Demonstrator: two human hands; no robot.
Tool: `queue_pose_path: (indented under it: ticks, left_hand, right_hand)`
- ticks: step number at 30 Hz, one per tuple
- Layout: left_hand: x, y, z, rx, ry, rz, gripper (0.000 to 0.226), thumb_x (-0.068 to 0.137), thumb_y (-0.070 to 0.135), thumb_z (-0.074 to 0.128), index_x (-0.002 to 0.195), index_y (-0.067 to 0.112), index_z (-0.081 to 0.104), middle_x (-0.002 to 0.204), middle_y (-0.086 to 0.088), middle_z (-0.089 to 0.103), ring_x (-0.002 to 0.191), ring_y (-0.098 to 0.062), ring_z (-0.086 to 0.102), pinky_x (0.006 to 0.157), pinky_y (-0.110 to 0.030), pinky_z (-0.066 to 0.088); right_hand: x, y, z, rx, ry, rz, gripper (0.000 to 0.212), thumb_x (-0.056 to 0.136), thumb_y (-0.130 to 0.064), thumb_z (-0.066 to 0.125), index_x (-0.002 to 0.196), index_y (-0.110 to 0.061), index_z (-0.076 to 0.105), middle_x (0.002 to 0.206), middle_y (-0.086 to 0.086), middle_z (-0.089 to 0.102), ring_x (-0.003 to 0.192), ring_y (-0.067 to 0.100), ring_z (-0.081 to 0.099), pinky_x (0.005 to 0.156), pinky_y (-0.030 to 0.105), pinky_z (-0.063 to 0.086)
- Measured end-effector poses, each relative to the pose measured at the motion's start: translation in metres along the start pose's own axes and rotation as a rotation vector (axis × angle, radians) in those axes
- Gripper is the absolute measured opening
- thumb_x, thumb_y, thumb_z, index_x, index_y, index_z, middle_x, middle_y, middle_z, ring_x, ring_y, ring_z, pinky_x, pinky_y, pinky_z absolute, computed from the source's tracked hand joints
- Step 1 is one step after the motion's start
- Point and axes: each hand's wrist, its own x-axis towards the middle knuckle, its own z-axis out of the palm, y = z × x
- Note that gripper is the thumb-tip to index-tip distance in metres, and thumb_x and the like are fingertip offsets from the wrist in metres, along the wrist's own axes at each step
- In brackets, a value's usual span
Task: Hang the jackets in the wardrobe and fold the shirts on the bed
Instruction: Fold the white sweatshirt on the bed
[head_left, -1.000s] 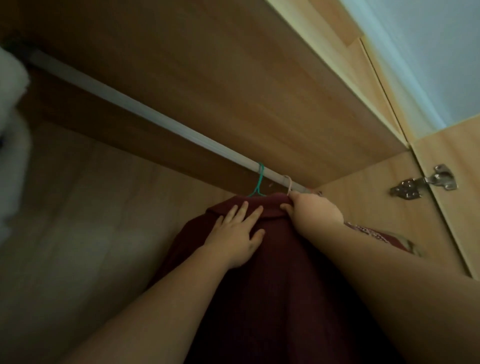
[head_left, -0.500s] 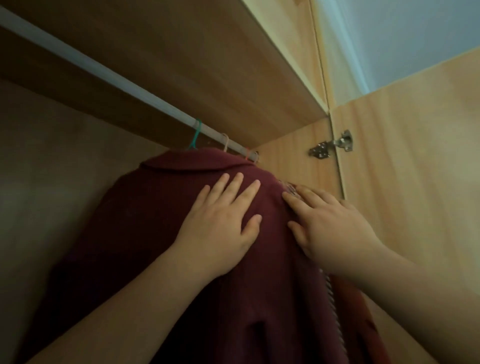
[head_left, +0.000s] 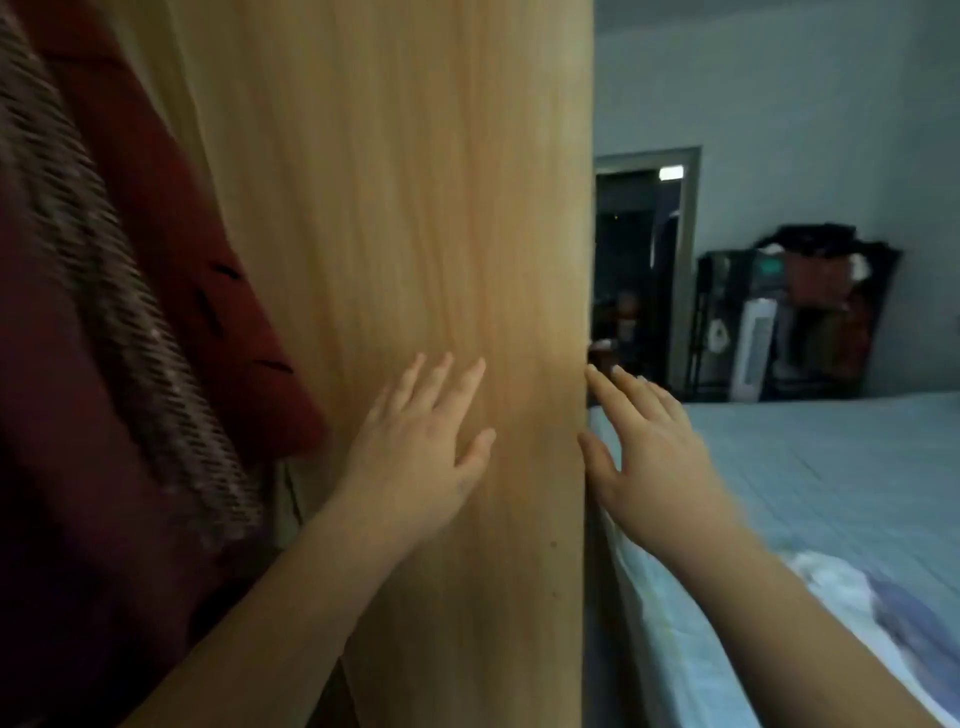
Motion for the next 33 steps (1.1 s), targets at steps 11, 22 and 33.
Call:
queue_pose_path:
  ticks: [11,22,33]
  left_hand:
    - [-0.056,0.220,0.221,-0.338,-0.459,0.065,0.066,0.100,0.052,0.039,0.157,0.036,0.011,0.167,0.002,0.009,0.153,-0.021,0.002,0.123,-0.042,0.012]
    - [-0.060,0.333,0.388,-0.425,-0.697,0.208,0.075,0.088,0.056,0.030,0.154,0.022,0.030,0.159,-0.014,0.031,0.148,-0.038,0.023,0.120,-0.047,0.024]
    - [0.055,0.407,0.560,-0.549,-0.927,0.119,0.062,0.101,0.040,0.044,0.157,0.022,0.021,0.164,-0.008,0.018,0.152,-0.030,0.010,0.123,-0.043,0.016]
  right_hand:
    - [-0.231,0.225,-0.016,-0.177,-0.260,0.427,0.063,0.087,-0.042,0.038,0.146,-0.020,0.043,0.150,0.012,0.045,0.139,0.034,0.040,0.109,0.052,0.040]
    - [-0.287,0.374,0.016,-0.204,-0.440,0.712,0.063,0.094,-0.031,0.054,0.153,-0.024,0.031,0.159,0.005,0.030,0.147,0.028,0.024,0.113,0.050,0.032]
    - [-0.233,0.564,0.102,-0.172,-0.689,0.882,0.061,0.096,-0.028,0.050,0.153,-0.022,0.030,0.158,0.007,0.031,0.146,0.027,0.024,0.114,0.048,0.031]
